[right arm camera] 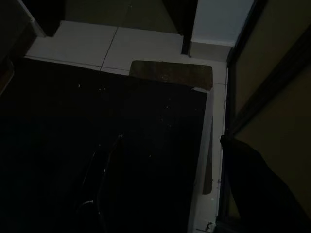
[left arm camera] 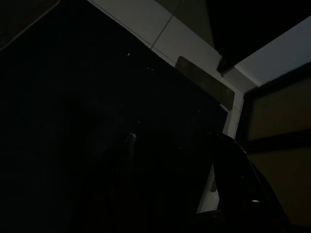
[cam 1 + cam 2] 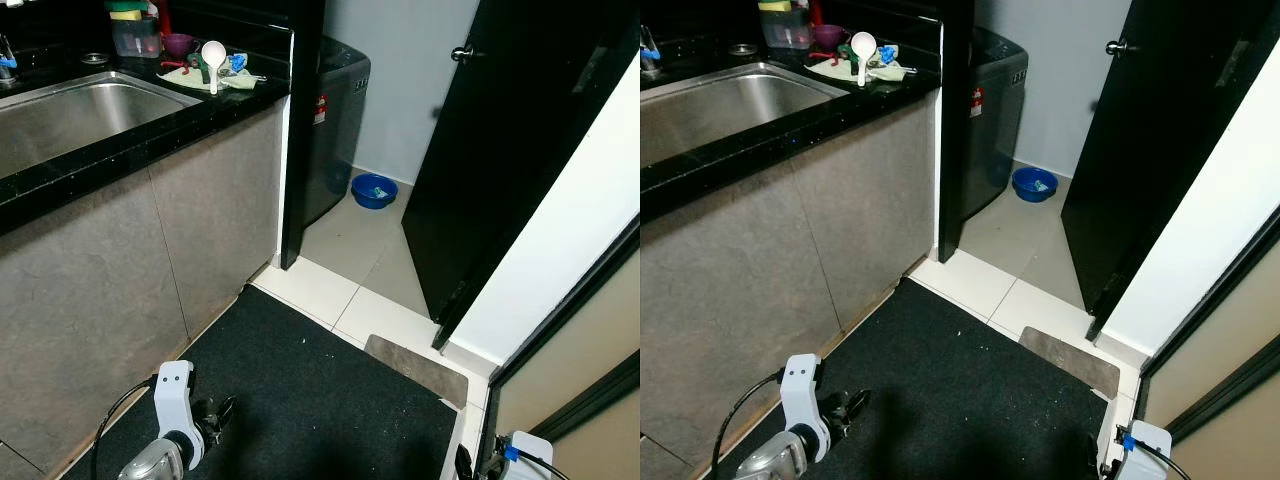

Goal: Kitchen organization

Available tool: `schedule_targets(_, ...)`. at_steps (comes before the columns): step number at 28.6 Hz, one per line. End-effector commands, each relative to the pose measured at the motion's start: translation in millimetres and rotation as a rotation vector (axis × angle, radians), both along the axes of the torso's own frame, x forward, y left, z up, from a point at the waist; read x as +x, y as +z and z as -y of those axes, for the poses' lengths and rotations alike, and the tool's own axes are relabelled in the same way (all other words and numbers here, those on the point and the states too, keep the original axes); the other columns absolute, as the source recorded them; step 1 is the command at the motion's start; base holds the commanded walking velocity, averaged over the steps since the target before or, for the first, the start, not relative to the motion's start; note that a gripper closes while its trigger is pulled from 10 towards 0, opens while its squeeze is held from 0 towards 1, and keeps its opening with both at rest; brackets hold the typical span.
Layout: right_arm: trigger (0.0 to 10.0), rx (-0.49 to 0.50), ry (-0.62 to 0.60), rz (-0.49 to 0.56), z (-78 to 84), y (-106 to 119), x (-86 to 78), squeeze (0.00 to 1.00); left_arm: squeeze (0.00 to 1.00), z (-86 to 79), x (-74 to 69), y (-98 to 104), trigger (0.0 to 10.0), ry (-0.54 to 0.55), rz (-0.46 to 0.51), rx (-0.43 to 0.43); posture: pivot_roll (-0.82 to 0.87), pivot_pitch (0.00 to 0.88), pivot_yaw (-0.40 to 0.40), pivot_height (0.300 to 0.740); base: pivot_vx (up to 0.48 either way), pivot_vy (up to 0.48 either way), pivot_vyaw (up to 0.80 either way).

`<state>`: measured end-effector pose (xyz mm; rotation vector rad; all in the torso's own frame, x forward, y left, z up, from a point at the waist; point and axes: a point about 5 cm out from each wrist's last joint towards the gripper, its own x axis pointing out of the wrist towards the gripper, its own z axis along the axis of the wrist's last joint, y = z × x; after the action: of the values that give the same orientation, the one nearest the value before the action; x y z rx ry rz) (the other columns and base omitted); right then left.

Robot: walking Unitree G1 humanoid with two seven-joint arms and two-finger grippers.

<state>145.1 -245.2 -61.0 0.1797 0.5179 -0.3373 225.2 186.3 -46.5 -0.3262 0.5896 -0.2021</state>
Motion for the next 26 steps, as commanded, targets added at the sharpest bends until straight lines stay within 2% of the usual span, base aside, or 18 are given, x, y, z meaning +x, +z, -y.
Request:
schedule_targets(1,10.0,0.008,-0.013,-0.012,3.0,-1.1,-2.1,0.0,0.0,3.2,0.4,0.4,10.0,-0.002,0.01,0.0,0.03,0.0,-0.102,0.74,0.0,0.0,0.0)
schedule_targets(10,10.0,0.006,-0.008,-0.014,3.9,-1.3,-2.0,0.0,0.0,3.1,0.6,0.7,10.0,-0.024,0.015,0.049,0.03,0.0,-0.11,0.74,0.0,0.0,0.0)
schedule_targets(16,10.0,-0.033,0.0,0.031,11.5,8.2,9.4,0.0,0.0,-3.2,3.6,5.2,10.0,-0.02,0.048,0.075,0.03,0.0,-0.114,0.74,0.0,0.0,0.0)
schedule_targets(18,10.0,-0.058,0.0,0.084,16.4,18.3,20.0,0.0,0.0,-0.7,11.9,14.1,10.0,-0.04,0.112,0.077,0.03,0.0,-0.115,0.74,0.0,0.0,0.0)
schedule_targets(21,10.0,-0.067,0.002,0.106,17.8,22.6,24.4,0.0,0.0,0.8,16.0,18.6,10.0,-0.049,0.142,0.076,0.03,0.0,-0.115,0.74,0.0,0.0,0.0)
schedule_targets(23,10.0,-0.11,0.043,0.205,16.9,42.6,43.4,0.0,0.0,7.1,34.0,37.9,10.0,-0.081,0.252,0.074,0.03,0.0,-0.113,0.74,0.0,0.0,0.0)
schedule_targets(24,10.0,-0.11,0.043,0.205,16.9,42.6,43.4,0.0,0.0,7.1,34.0,37.9,10.0,-0.081,0.252,0.074,0.03,0.0,-0.113,0.74,0.0,0.0,0.0)
schedule_targets(26,10.0,-0.147,0.09,0.297,11.3,62.8,60.5,0.0,0.0,16.1,48.9,57.4,10.0,-0.131,0.35,0.083,0.03,0.0,-0.105,0.74,0.0,0.0,0.0)
